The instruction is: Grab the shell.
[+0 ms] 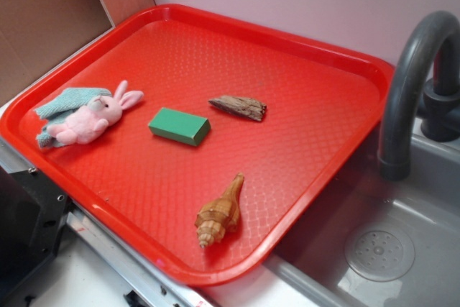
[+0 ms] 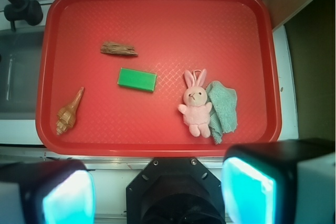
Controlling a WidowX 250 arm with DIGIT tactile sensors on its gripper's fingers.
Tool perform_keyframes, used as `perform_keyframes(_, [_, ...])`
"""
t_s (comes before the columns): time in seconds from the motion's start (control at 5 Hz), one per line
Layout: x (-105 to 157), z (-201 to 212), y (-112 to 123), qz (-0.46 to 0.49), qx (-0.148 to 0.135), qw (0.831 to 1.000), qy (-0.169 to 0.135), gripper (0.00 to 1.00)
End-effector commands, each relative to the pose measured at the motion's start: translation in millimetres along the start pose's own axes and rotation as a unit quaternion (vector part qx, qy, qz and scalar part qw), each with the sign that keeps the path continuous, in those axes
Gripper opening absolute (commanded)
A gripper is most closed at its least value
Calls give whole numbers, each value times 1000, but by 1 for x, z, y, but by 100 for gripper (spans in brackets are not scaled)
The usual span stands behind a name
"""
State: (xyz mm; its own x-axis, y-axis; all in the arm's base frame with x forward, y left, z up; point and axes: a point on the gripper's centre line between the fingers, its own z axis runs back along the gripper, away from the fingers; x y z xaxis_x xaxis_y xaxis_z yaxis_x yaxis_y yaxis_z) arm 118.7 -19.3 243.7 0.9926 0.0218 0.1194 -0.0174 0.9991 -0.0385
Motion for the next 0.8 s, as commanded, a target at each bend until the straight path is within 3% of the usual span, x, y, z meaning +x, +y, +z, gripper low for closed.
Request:
perform_keyframes(0.0, [0, 0, 0, 0, 0, 1000, 0, 100])
perform_keyframes(0.2, [3, -14, -22, 68, -11, 998, 11, 100])
perform_keyframes(0.4, [8, -28, -52, 148, -34, 988, -32, 100])
perform_keyframes(0.6, [15, -42, -72, 174, -81, 981, -34, 100])
